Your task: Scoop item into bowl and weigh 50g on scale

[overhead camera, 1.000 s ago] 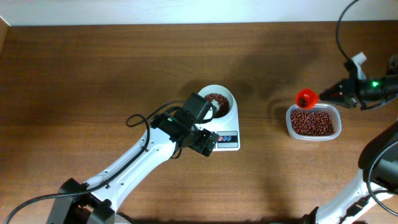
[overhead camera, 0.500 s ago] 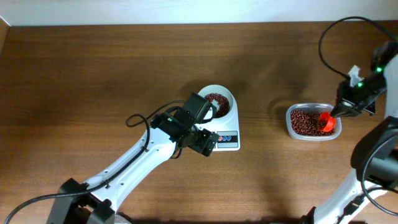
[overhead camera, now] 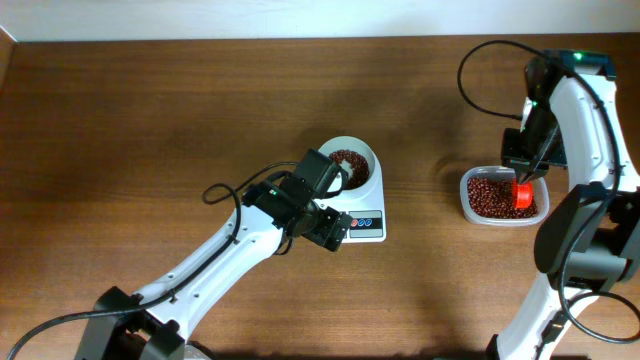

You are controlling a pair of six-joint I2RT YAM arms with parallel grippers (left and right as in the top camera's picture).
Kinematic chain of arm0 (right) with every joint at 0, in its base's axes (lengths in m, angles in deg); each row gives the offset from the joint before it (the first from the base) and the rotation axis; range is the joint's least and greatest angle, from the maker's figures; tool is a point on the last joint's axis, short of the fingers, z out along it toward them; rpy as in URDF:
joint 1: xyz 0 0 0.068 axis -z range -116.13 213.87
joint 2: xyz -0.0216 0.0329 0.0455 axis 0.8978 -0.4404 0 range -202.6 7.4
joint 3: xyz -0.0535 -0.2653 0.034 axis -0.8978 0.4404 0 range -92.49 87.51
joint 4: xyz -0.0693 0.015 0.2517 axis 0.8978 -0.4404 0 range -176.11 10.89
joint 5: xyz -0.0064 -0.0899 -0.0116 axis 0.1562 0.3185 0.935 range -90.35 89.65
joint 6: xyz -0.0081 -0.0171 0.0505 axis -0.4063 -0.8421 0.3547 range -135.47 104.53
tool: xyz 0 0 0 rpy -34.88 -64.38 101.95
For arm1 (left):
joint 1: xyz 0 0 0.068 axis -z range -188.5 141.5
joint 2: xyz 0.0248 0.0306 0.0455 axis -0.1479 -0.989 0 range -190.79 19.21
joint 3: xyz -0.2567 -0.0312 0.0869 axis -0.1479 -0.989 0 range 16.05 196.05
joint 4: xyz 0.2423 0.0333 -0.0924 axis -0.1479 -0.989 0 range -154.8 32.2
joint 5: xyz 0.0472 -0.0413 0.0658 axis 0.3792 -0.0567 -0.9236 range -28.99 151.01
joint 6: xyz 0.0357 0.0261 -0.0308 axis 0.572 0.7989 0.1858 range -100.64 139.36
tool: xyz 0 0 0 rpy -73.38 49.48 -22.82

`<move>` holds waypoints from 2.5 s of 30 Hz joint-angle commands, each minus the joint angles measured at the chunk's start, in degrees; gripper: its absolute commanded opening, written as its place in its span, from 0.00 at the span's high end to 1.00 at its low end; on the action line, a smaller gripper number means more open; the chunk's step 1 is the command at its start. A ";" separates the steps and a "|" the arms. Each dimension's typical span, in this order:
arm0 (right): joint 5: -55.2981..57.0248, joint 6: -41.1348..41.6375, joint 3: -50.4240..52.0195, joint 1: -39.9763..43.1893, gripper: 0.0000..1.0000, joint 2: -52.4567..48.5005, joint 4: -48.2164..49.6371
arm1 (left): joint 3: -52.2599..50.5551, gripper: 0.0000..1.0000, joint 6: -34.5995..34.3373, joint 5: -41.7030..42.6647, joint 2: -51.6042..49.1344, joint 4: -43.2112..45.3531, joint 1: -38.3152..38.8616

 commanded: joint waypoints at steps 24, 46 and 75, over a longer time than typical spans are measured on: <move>-37.24 -20.65 1.55 14.19 0.96 1.60 2.32 | -0.22 0.01 -0.55 -0.39 0.83 0.13 0.33; -19.93 -15.10 1.77 14.53 0.06 1.07 4.20 | -0.22 0.01 -0.55 -0.39 0.83 0.13 0.33; -35.10 -15.19 1.79 13.29 0.01 1.07 28.94 | -0.22 0.01 -0.55 0.00 0.83 1.38 0.37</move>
